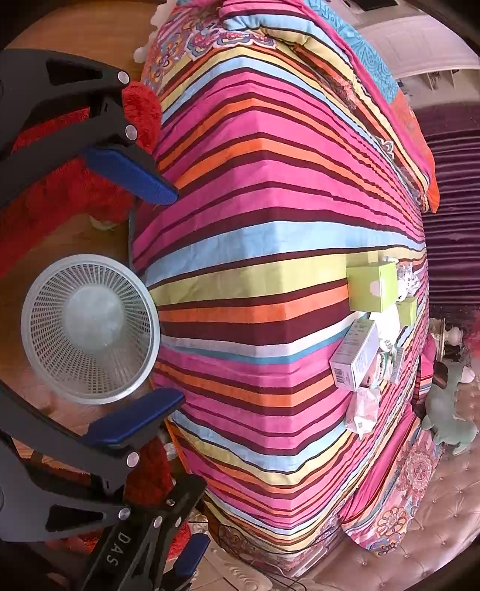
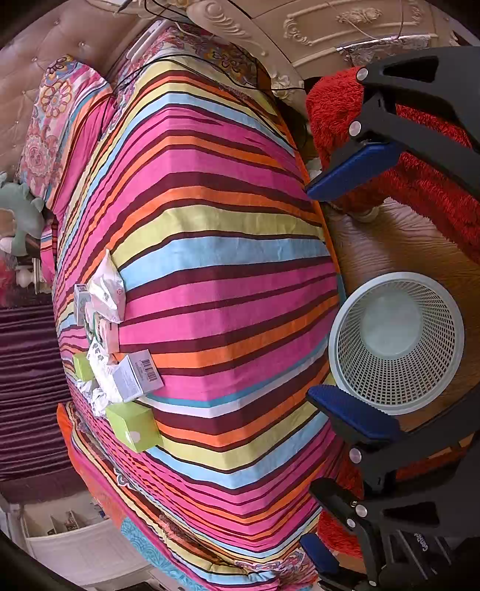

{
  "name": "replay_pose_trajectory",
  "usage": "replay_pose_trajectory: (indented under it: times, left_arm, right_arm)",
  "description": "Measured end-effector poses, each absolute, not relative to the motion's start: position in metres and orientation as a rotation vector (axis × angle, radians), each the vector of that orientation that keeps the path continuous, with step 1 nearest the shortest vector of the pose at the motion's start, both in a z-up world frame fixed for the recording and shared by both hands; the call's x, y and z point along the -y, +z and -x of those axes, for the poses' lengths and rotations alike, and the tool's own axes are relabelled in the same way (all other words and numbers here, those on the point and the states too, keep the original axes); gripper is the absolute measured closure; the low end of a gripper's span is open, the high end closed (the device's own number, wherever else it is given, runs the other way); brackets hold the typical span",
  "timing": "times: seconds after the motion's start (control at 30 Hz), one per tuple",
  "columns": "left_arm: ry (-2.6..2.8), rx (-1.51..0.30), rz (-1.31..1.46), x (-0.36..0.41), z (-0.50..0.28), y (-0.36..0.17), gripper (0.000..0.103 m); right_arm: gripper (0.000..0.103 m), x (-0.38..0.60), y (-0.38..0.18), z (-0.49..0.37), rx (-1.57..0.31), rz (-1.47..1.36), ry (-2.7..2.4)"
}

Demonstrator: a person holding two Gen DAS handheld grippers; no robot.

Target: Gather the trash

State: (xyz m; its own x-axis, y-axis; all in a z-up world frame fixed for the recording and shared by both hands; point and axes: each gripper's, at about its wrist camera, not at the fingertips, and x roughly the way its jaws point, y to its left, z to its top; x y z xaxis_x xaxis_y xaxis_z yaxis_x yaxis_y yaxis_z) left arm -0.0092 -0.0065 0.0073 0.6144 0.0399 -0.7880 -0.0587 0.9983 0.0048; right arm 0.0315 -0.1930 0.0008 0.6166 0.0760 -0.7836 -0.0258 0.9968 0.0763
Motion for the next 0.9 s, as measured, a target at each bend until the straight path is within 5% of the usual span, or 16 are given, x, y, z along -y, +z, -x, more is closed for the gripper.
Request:
replay_pose_trajectory:
  times: [0.9]
  left_arm:
    - [0.075, -0.923, 0.020, 0.0050, 0.0074, 0.0041, 0.006]
  right_arm:
    - [0.008, 0.1930, 0.0020, -0.0311, -0.898, -0.062, 0.063]
